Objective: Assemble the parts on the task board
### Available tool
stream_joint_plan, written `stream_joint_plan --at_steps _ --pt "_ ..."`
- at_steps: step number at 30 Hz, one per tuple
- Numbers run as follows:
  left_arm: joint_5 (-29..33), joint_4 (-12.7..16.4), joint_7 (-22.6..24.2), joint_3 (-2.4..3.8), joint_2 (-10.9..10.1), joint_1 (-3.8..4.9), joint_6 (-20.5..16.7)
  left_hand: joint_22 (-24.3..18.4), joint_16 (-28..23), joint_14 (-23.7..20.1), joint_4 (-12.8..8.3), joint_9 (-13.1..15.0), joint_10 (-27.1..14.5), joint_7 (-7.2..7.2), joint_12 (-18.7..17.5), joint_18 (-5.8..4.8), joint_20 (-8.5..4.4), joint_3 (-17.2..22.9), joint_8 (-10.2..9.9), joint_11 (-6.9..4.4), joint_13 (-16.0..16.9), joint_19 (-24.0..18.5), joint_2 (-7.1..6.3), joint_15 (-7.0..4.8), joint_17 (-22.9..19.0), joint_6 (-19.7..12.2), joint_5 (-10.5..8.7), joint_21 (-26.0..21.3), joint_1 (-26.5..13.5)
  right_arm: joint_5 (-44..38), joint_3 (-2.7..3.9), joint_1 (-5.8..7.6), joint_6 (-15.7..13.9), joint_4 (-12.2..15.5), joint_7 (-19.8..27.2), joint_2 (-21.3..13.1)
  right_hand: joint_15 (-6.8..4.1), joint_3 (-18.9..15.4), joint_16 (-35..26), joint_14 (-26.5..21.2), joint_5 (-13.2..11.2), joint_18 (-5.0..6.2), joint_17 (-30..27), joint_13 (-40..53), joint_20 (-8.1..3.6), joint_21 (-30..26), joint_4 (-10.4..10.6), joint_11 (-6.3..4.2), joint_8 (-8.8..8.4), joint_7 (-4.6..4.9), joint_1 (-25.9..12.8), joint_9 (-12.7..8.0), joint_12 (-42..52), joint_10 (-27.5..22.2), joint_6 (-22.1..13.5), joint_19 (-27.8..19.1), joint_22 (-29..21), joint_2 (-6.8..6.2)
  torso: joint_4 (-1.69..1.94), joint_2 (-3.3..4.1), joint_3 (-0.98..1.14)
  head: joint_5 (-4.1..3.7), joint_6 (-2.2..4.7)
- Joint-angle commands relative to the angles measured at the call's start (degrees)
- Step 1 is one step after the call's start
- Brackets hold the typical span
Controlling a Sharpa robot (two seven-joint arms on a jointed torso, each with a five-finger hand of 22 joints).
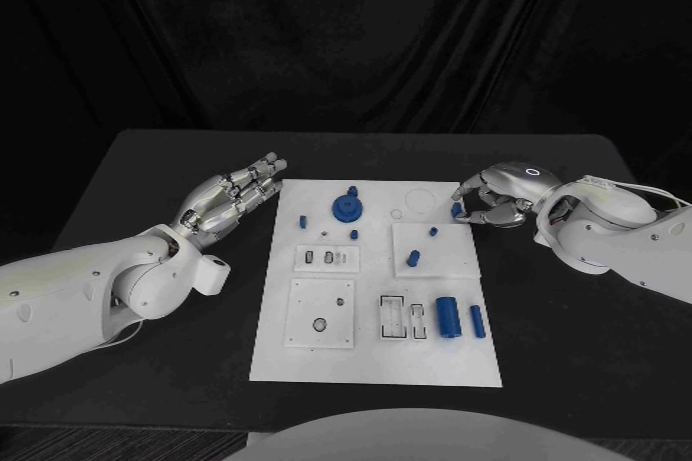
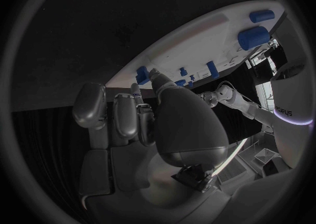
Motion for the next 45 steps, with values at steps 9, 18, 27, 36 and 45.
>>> stream_joint_plan --at_steps 9,18,27,36,45 --pt "0.3 0.0 5.9 0.05 0.1 -0.06 1.4 0.1 -0.2 0.0 0.0 0.0 0.1 0.19 -0.4 1.10 0.50 0.4 0.3 0.35 -0.1 0.1 0.08 0.52 -0.1 0.2 -0.01 0.3 -0.5 -0.3 0.02 -0.42 -0.6 -0.7 -0.5 0.7 0.22 -0.2 -0.7 2.5 0.4 0.28 -0.6 8.7 0.17 -0.8 -0.4 0.34 0.97 0.05 0.9 0.5 -0.4 1.5 1.0 0.0 2.2 0.16 0.00 0.05 -0.01 0.13 -0.39" --pt "0.3 0.0 5.8 0.05 0.0 -0.07 1.5 0.1 -0.2 0.0 0.0 0.0 0.1 0.19 -0.4 1.10 0.50 0.4 0.3 0.35 -0.1 0.1 0.08 0.52 -0.1 0.2 -0.01 0.3 -0.5 -0.3 0.02 -0.80 -1.1 -1.2 -0.4 1.2 0.16 -0.5 -1.2 2.4 1.1 0.36 -1.3 8.5 0.14 -1.5 -0.6 0.24 3.62 -0.08 1.5 2.4 -0.6 1.3 2.9 -0.1 2.2 0.63 0.02 0.14 -0.02 0.14 -0.44" --pt "0.3 0.0 5.6 0.05 0.0 -0.07 1.5 0.1 -0.2 0.0 0.0 0.0 0.1 0.28 -0.4 1.09 0.54 0.6 0.3 0.46 -0.1 0.1 0.09 0.52 -0.1 0.2 -0.07 0.3 -0.6 -0.3 0.02 -0.89 -3.3 -1.2 -0.2 1.2 -0.01 -0.3 -1.6 2.4 2.7 0.40 -1.9 8.3 -0.02 -2.1 -1.8 0.01 7.78 -0.34 3.4 5.4 -0.7 1.2 4.4 -0.1 2.3 1.87 0.03 0.01 0.01 0.10 -0.52" --pt "0.3 0.0 5.5 0.04 -0.1 -0.09 1.6 0.1 -0.2 0.0 0.0 0.0 0.1 0.28 -0.4 1.09 0.54 0.6 0.3 0.46 -0.1 0.1 0.09 0.52 -0.1 0.2 -0.07 0.3 -0.6 0.1 0.04 -0.87 -8.3 0.1 1.4 1.0 -0.03 0.1 -2.7 2.1 3.4 0.46 -3.3 8.2 -0.06 -2.7 -2.7 0.03 10.84 -0.38 4.9 7.7 -0.8 1.1 5.4 -0.1 2.3 3.15 -0.04 -0.03 0.01 0.36 0.68" --pt "0.3 0.1 5.5 0.04 -0.2 -0.10 1.4 0.1 -0.2 0.0 0.0 0.1 0.1 0.30 -0.4 1.09 0.55 0.6 0.4 0.49 -0.1 0.1 0.11 0.51 -0.1 0.3 -0.08 0.3 -0.6 0.4 0.05 0.75 -8.5 5.5 1.2 0.1 0.36 -0.1 -3.0 2.1 3.4 0.46 -3.7 8.1 0.13 -3.1 -2.7 0.71 11.96 -0.32 5.1 8.5 -0.9 1.1 6.0 -0.1 2.3 2.98 -0.13 -0.06 0.07 0.28 1.56"
